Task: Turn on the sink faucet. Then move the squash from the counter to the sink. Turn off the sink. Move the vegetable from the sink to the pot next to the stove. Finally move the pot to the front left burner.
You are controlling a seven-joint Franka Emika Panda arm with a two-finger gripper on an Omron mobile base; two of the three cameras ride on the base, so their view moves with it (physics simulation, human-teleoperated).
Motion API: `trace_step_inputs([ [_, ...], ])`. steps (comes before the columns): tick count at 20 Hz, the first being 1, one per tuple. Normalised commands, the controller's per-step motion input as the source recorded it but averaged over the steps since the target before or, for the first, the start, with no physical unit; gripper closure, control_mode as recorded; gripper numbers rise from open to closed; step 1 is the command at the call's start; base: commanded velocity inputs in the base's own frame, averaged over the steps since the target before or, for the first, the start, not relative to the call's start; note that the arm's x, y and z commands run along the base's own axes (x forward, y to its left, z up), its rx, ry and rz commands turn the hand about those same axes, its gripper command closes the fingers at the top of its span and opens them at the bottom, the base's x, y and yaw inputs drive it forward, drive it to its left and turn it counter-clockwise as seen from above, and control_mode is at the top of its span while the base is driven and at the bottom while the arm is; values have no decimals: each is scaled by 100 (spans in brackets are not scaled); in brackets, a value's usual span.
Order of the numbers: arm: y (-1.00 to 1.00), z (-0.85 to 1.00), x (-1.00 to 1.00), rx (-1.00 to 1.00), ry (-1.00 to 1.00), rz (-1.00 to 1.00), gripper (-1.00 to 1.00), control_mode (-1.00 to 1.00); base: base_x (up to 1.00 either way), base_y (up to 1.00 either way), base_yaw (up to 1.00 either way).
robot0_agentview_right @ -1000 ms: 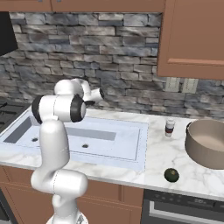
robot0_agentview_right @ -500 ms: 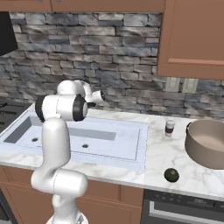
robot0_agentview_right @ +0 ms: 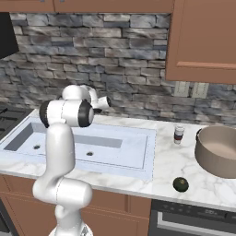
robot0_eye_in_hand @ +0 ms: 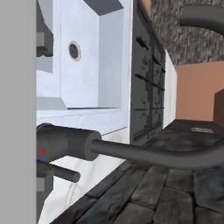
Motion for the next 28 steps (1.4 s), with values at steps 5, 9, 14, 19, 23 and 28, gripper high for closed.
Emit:
trace_step_inputs([
  [5,-1,-5,21,0,1,-1,-100,-100,0,0,0],
  [9,0,-2,18,0,3,0,-100,-100,0,0,0],
  [14,0,-2,21,0,5,0,-100,-100,0,0,0],
  [19,0,-6,16,0,4,0,-100,-100,0,0,0],
  [23,1,-11,11,0,2,0,-100,-100,0,0,0],
  [28,15,-10,0,0,0,0,-100,-100,0,0,0],
])
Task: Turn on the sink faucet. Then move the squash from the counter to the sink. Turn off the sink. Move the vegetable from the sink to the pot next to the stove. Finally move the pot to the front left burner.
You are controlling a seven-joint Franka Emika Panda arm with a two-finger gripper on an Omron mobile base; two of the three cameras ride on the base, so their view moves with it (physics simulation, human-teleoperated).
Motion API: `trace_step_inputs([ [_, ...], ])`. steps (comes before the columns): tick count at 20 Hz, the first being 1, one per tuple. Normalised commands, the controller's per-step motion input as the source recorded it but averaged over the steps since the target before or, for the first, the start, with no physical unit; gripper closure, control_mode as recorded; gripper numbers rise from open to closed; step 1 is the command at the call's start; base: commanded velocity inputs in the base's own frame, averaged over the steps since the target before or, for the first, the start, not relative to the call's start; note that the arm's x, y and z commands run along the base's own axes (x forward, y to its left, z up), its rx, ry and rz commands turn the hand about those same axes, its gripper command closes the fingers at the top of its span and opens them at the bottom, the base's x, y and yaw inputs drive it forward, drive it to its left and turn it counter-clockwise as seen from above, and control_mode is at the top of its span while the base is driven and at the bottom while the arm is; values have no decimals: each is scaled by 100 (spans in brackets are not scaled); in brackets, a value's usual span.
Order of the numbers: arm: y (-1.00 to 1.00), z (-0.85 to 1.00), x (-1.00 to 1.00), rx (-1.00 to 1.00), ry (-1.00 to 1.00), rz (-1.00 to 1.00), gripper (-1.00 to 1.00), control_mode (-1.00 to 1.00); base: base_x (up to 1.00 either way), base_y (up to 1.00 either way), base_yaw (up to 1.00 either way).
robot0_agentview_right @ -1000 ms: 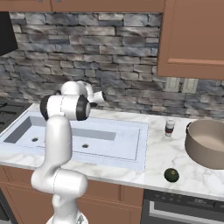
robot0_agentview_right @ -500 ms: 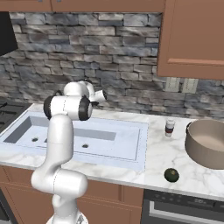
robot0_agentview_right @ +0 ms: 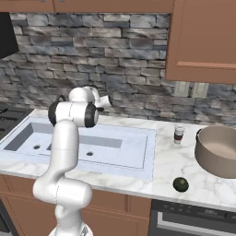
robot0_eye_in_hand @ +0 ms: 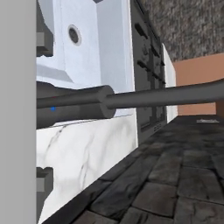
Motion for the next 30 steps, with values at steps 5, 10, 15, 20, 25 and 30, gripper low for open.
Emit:
trace_step_inputs([
  [5,23,-1,-3,0,0,0,-100,-100,0,0,0],
  [10,24,0,-2,0,0,0,-100,-100,0,0,0],
  [15,22,0,0,0,0,0,-100,-100,0,0,0],
  [20,21,-1,0,0,0,0,-100,-100,0,0,0],
  [25,26,0,0,0,-1,-5,100,-100,0,0,0],
  [30,22,0,-7,0,-2,-13,100,-100,0,0,0],
])
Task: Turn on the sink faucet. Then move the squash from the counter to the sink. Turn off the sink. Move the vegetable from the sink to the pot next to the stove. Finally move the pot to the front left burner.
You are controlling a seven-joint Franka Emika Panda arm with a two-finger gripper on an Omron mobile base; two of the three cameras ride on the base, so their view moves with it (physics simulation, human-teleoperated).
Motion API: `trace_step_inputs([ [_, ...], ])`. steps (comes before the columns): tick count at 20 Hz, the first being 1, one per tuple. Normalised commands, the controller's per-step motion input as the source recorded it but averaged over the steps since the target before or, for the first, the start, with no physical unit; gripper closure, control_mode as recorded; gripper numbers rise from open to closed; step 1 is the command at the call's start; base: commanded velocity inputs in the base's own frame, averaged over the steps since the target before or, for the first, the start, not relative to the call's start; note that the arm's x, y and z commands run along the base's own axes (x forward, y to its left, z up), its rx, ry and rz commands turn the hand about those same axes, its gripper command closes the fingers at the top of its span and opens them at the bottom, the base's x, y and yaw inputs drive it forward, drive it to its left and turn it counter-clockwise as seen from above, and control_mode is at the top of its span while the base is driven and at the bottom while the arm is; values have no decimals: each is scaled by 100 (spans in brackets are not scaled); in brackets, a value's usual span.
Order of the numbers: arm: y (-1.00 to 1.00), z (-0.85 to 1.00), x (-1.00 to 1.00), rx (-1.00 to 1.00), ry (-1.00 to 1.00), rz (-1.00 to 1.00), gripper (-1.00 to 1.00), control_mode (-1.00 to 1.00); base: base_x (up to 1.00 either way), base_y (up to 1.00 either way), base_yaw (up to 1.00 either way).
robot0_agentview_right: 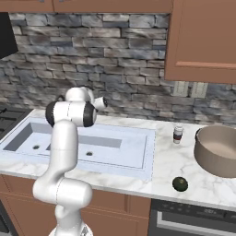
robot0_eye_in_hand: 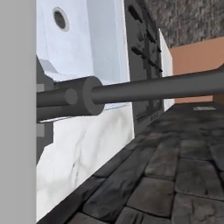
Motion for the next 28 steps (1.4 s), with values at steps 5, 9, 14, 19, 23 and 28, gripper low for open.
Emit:
trace_step_inputs([
  [5,13,0,-5,0,0,-19,100,-100,0,0,0],
  [9,10,0,0,0,0,-24,100,-100,0,0,0],
  [14,12,0,0,0,-1,-28,100,-100,0,0,0],
  [19,3,0,0,0,-4,-28,100,-100,0,0,0],
  [23,2,0,0,0,-3,-29,100,-100,0,0,0],
  [28,4,0,0,0,-2,-28,100,-100,0,0,0],
])
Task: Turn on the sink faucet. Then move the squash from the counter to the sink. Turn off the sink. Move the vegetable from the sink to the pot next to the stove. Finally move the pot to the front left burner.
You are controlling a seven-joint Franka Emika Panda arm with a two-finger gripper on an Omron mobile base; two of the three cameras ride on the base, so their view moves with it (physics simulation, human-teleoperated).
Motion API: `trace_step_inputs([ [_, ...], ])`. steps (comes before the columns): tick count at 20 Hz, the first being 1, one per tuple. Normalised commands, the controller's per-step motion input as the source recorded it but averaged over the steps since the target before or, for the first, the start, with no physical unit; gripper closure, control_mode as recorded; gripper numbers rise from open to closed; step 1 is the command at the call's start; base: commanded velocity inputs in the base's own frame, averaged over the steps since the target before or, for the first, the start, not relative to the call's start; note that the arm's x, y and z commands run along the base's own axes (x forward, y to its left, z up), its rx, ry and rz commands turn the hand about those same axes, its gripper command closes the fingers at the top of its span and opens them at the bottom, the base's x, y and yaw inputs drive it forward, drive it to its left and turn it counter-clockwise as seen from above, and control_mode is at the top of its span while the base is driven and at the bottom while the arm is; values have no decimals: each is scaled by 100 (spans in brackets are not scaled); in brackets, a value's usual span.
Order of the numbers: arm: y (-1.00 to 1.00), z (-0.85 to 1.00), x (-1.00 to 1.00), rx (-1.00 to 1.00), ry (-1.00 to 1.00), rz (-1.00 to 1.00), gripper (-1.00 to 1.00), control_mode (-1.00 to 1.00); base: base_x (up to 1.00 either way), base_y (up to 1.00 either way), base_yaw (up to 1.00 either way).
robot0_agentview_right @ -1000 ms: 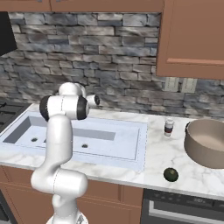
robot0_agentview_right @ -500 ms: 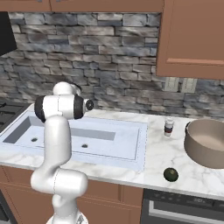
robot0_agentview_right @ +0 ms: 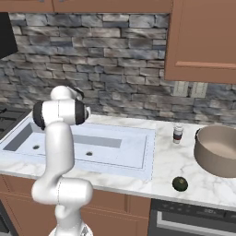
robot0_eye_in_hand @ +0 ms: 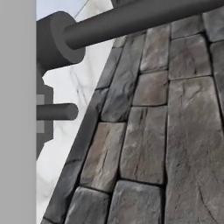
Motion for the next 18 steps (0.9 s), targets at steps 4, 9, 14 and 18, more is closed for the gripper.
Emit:
trace_step_inputs([
  [4,1,0,0,0,0,-26,100,-100,0,0,0],
  [9,-8,-1,0,0,2,-12,100,-100,0,0,0],
  [14,-18,-29,5,0,2,0,100,-100,0,0,0],
  [18,-42,-33,1,0,1,-1,100,-100,0,0,0],
])
